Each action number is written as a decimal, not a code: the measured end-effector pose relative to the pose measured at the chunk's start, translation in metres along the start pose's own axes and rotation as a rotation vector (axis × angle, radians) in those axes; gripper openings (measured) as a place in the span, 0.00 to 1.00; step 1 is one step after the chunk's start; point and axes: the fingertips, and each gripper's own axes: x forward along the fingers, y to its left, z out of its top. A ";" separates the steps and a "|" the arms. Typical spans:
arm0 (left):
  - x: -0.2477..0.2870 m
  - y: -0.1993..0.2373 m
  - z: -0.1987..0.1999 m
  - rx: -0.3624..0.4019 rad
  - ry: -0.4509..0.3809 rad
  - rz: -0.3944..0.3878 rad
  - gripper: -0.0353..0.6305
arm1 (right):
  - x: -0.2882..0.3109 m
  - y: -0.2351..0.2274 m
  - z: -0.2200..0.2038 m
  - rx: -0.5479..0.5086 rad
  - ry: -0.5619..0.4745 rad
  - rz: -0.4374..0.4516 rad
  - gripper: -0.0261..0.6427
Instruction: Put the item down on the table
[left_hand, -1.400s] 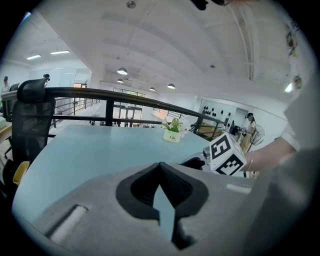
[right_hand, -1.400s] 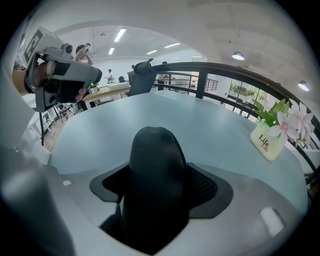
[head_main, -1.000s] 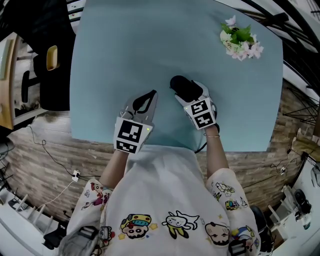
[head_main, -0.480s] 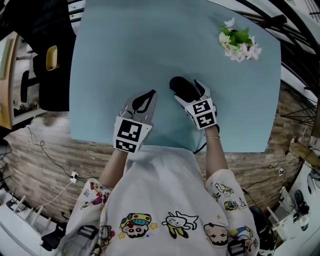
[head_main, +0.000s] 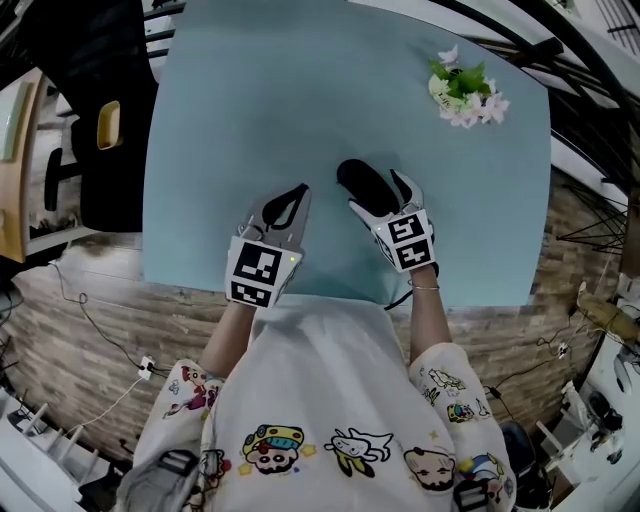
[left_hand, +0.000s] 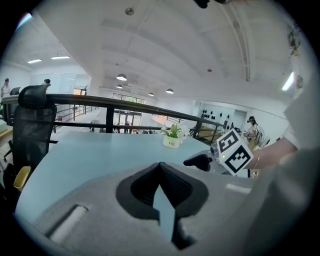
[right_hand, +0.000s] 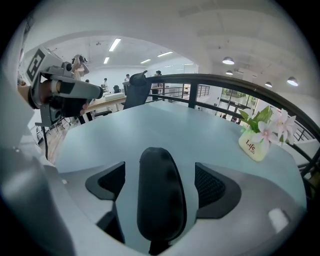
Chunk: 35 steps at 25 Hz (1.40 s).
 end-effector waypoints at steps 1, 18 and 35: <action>-0.002 -0.001 0.001 0.002 -0.004 0.001 0.05 | -0.005 0.000 0.002 -0.003 -0.012 -0.009 0.69; -0.049 -0.028 0.023 0.054 -0.099 0.017 0.05 | -0.130 0.019 0.074 0.144 -0.448 -0.064 0.50; -0.077 -0.040 0.036 0.070 -0.154 0.019 0.05 | -0.193 0.024 0.088 0.231 -0.654 -0.145 0.16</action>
